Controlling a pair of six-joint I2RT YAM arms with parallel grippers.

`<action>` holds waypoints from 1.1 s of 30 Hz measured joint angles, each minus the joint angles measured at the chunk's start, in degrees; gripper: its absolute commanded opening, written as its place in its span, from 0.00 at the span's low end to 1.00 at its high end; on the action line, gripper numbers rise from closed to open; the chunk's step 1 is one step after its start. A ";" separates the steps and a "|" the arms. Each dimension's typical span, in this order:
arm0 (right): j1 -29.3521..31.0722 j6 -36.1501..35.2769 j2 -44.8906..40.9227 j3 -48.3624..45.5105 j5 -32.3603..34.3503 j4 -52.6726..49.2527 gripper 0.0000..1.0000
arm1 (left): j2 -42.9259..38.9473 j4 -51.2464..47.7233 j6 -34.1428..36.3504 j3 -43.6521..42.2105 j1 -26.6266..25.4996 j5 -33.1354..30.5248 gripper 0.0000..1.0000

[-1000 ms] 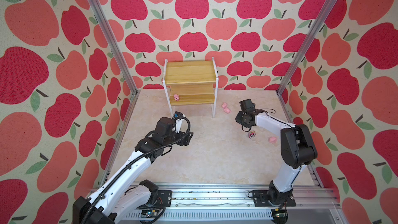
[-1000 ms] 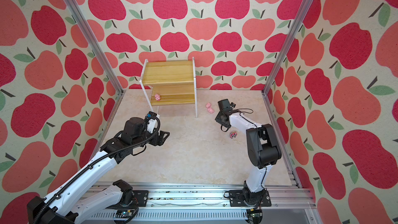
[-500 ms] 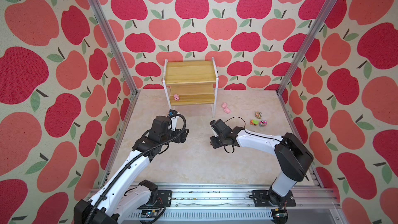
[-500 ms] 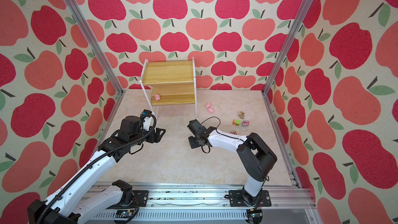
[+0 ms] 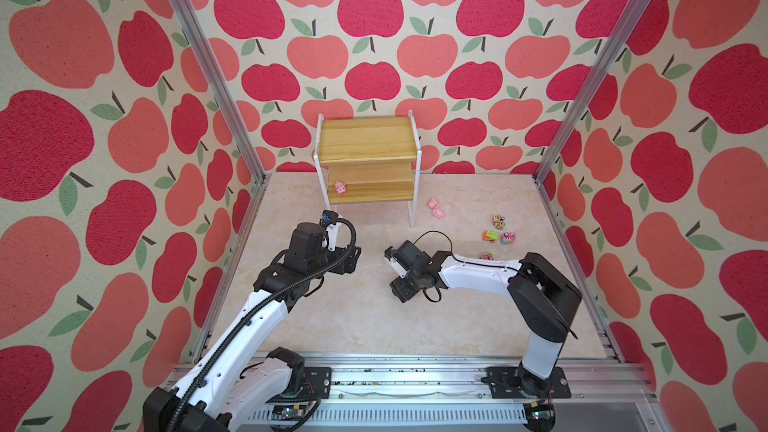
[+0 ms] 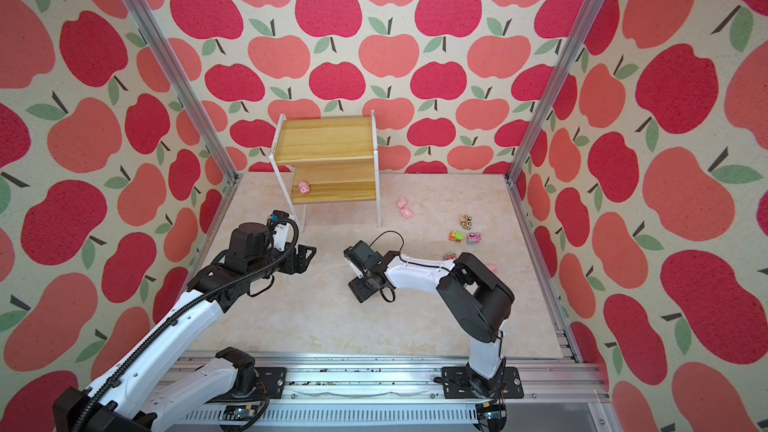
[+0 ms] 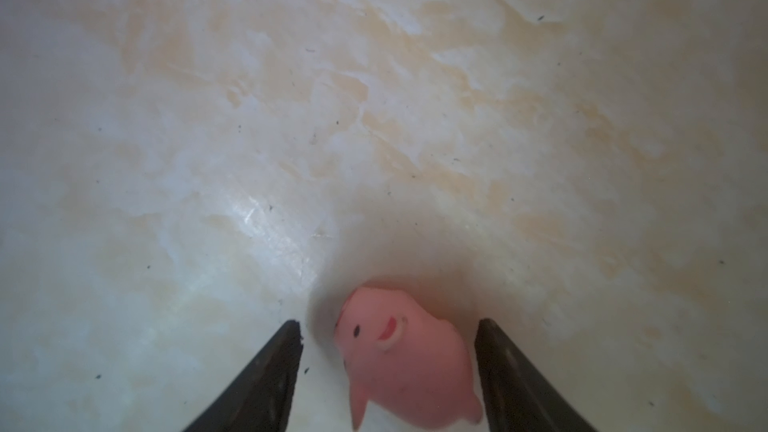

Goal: Place and organize the plastic toys onto the shelf
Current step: 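Carry the pig toward the robot and set it down mid-table, opening the right gripper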

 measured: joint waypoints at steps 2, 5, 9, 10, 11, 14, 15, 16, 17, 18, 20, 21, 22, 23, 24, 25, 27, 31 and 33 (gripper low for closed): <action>0.00 -0.61 -2.47 -1.88 0.33 0.42 0.77 | 0.00 0.02 0.00 0.00 0.28 0.02 0.84; 0.00 -0.66 -6.97 -4.90 0.85 1.81 0.78 | 0.02 0.02 0.00 0.00 0.46 0.04 0.84; 0.00 0.35 -11.47 -9.40 1.75 4.52 0.78 | 0.02 0.02 -0.02 0.00 0.50 0.07 0.84; 0.00 0.92 -12.13 -10.80 2.03 5.18 0.77 | 0.02 0.02 0.00 0.00 0.50 0.07 0.84; 0.00 1.40 -12.50 -12.04 2.27 5.81 0.77 | 0.02 0.02 0.00 0.00 0.50 0.07 0.84; 0.00 2.75 -12.70 -15.19 3.67 7.08 0.76 | 0.02 0.02 0.00 0.00 0.61 0.09 0.84; -0.04 3.13 -12.70 -15.82 4.02 7.48 0.75 | 0.02 0.02 0.00 0.00 0.61 0.13 0.84; -0.09 3.45 -12.68 -16.44 4.48 7.89 0.74 | 0.02 0.02 0.00 0.00 0.61 0.24 0.84; -0.22 3.72 -12.68 -16.79 4.83 8.22 0.74 | 0.02 0.04 0.00 0.00 0.61 0.31 0.84; -0.42 3.85 -12.68 -16.98 5.20 8.63 0.73 | 0.02 0.04 0.00 0.00 0.61 0.50 0.84; -1.11 4.20 -12.50 -17.14 6.03 9.88 0.71 | 0.02 0.04 0.00 0.00 0.61 0.79 0.84; -1.46 4.39 -12.41 -17.14 6.34 10.49 0.71 | 0.02 0.04 0.00 0.00 0.61 0.94 0.84; -1.90 4.61 -12.26 -17.18 6.69 11.39 0.70 | 0.02 0.04 0.00 0.00 0.61 1.07 0.84; -2.29 4.76 -12.04 -17.25 7.02 12.24 0.70 | 0.02 0.07 0.00 0.00 0.61 1.16 0.84; -2.58 4.83 -11.80 -17.29 7.28 12.83 0.69 | 0.00 0.09 0.00 0.00 0.61 1.22 0.84; -2.86 4.83 -11.50 -17.33 7.63 13.46 0.69 | 0.00 0.09 0.00 0.00 0.61 1.40 0.84; -3.39 4.85 -10.71 -17.33 8.22 14.67 0.68 | -0.02 0.11 0.00 0.00 0.59 1.88 0.84; -4.04 4.94 -8.57 -17.33 8.76 17.18 0.67 | -0.44 0.31 0.07 -0.07 0.37 2.69 0.84; -4.28 5.09 -7.85 -17.00 8.81 18.53 0.67 | -0.74 0.52 0.52 -0.20 0.00 2.99 0.84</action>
